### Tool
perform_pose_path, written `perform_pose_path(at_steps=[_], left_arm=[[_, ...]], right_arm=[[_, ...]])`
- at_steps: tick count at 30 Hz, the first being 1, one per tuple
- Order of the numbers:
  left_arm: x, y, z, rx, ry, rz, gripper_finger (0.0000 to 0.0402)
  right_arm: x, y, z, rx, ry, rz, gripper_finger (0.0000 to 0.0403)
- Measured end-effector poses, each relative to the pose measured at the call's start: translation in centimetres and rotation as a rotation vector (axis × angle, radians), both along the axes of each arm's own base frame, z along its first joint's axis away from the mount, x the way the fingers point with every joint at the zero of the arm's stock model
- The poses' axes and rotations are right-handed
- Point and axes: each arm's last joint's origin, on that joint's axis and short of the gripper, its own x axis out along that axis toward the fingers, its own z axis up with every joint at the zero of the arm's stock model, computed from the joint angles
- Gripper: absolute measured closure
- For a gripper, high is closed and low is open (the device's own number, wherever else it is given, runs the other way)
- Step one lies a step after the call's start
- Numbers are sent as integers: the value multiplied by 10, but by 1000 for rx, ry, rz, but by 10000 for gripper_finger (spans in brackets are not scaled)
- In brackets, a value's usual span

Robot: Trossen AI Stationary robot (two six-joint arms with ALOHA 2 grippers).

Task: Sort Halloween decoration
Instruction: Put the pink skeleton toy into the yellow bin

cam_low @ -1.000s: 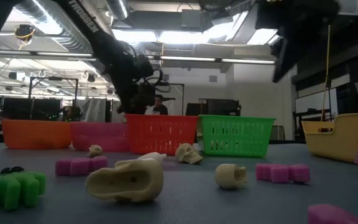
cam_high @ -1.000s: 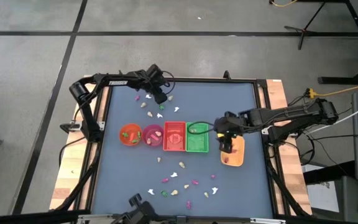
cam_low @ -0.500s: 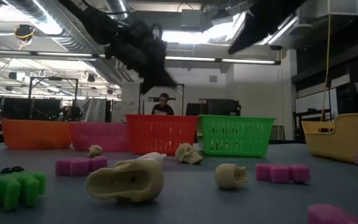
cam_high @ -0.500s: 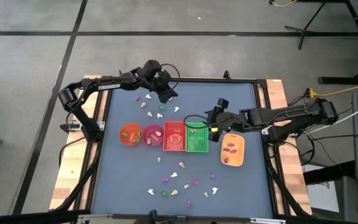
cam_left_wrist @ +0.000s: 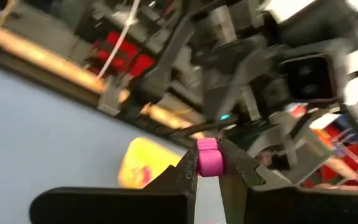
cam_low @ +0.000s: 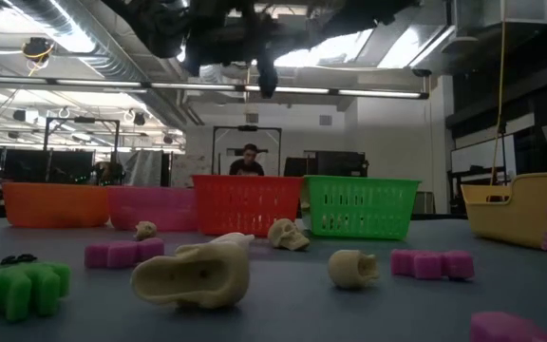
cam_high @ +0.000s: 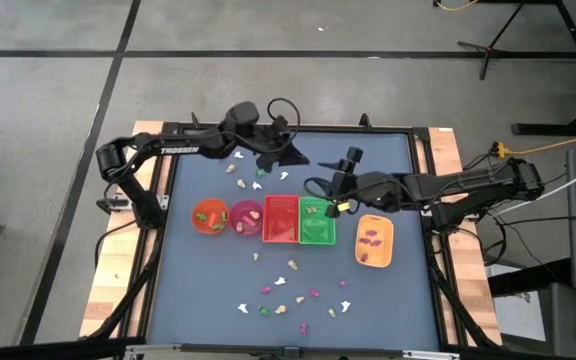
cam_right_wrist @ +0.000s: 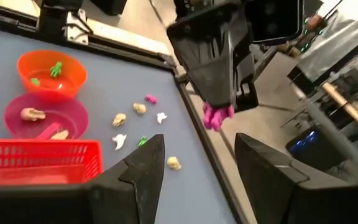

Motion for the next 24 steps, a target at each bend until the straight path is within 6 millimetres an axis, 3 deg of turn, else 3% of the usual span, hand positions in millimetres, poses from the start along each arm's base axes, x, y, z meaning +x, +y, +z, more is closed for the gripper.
perform_pose_path(at_steps=[9, 24], left_arm=[[8, -19, 13, -37, -103, -44, 376], [9, -20, 13, -42, -98, -12, 376]], right_arm=[[3, 0, 11, -112, -51, 35, 207], [4, 1, 14, -184, -47, 53, 207]])
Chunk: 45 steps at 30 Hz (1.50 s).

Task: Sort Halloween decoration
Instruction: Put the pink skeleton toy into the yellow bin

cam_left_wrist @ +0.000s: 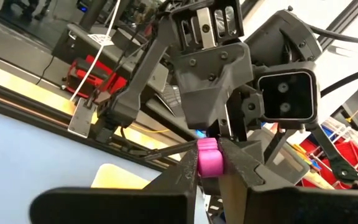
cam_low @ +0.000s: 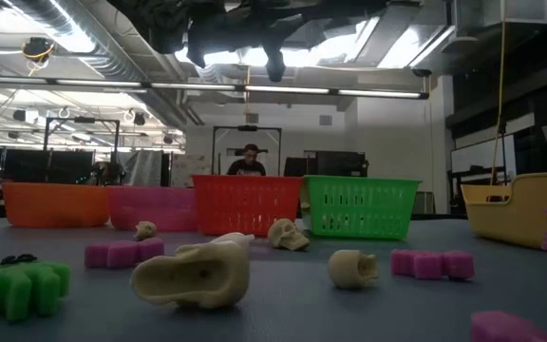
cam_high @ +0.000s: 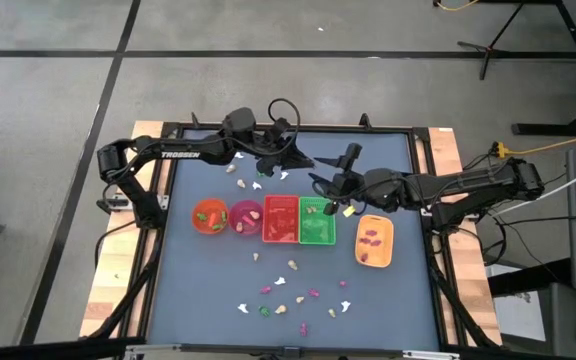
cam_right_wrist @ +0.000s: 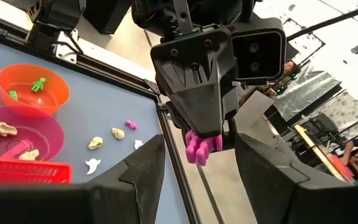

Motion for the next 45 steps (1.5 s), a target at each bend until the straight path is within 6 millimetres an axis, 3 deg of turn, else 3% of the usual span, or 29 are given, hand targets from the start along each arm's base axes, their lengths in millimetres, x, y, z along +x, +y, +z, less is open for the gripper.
perform_pose_path(at_steps=[6, 22, 36, 45], left_arm=[[0, 0, 0, 0, 0, 0, 376], [0, 0, -1, -3, 8, -2, 376], [0, 0, -1, -3, 12, -3, 375], [0, 0, -2, -6, 21, -4, 306]], right_arm=[[1, 0, -1, -26, 16, 8, 216], [3, 0, -3, -31, 27, 9, 321], [2, 0, -3, -31, 28, 6, 358], [2, 0, -4, -18, 27, 4, 358]])
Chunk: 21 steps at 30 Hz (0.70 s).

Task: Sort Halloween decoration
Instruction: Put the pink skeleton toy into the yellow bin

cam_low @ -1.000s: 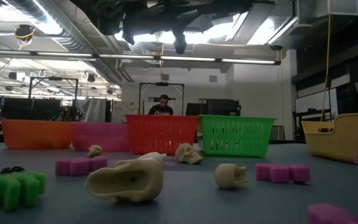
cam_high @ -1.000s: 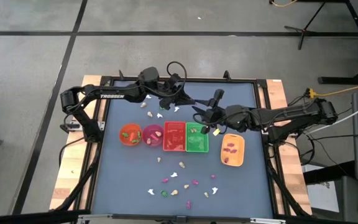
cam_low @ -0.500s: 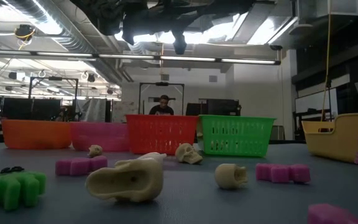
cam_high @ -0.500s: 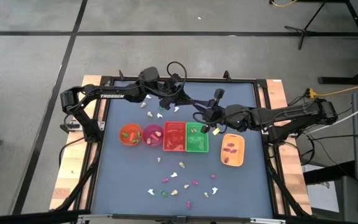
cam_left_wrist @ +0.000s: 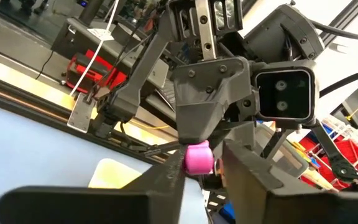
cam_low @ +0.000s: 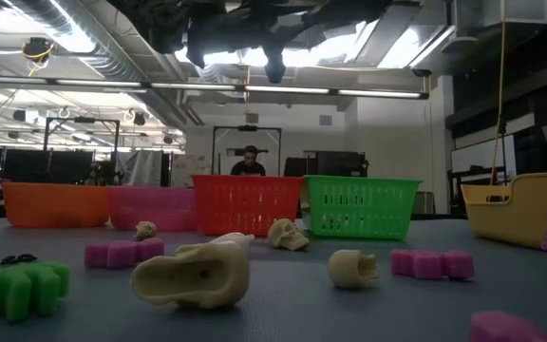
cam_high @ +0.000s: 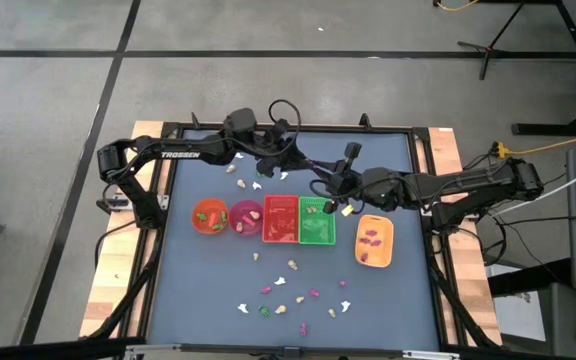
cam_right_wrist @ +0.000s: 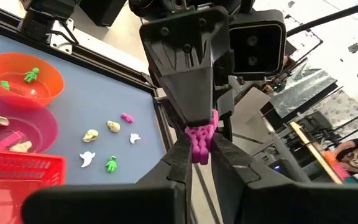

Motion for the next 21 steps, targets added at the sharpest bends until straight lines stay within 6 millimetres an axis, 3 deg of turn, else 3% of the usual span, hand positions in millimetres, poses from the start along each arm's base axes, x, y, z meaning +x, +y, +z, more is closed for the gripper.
perform_pose_path(at_steps=[6, 13, 21], left_arm=[[0, 0, -5, -20, 49, 8, 266], [0, 0, -14, -53, 140, 6, 260], [-1, 0, -23, 38, 193, -2, 261]], right_arm=[[-2, 0, -7, 76, 33, -8, 359], [-9, -1, -25, 197, 156, -70, 359], [-29, 4, -53, 552, 428, -46, 359]])
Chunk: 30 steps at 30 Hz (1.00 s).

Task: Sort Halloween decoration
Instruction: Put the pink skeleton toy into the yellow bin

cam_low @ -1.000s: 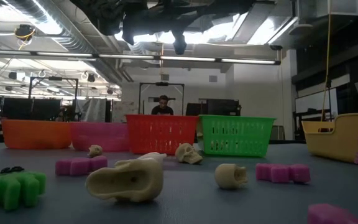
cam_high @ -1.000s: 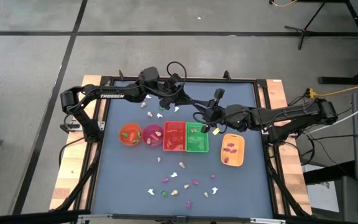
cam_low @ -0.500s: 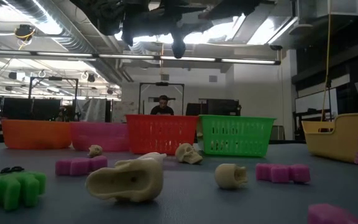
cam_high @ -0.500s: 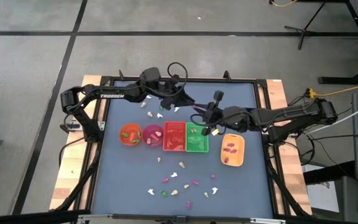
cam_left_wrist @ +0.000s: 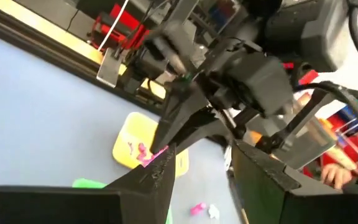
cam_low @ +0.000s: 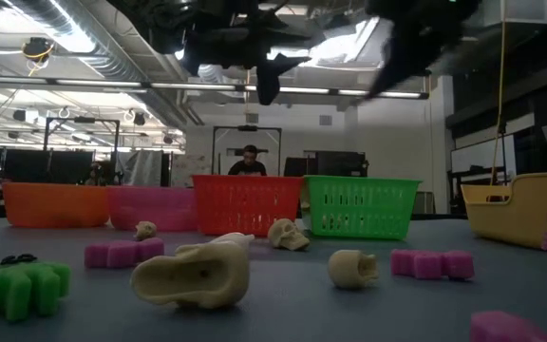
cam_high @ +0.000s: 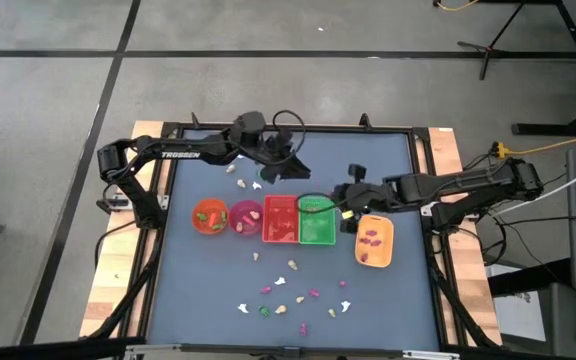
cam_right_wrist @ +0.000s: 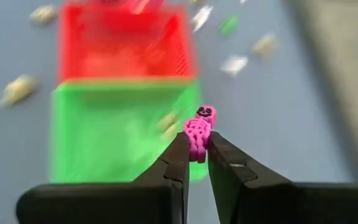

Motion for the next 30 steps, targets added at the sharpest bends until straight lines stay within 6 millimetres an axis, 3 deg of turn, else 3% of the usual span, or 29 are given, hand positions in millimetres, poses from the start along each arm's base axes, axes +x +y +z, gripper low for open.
perform_pose_path(at_steps=[7, 11, 23, 30], left_arm=[[-1, 0, -4, 58, 19, -11, 261], [-1, 0, -4, 68, 14, -13, 261], [-1, 0, -4, 81, 10, -13, 261], [-1, 0, -4, 123, -2, -10, 261]], right_arm=[[-26, 7, -17, 393, 317, -44, 359], [-35, 9, -20, 528, 439, -77, 359], [-46, 11, -21, 641, 568, -93, 357], [-46, 11, -21, 659, 565, -133, 288]])
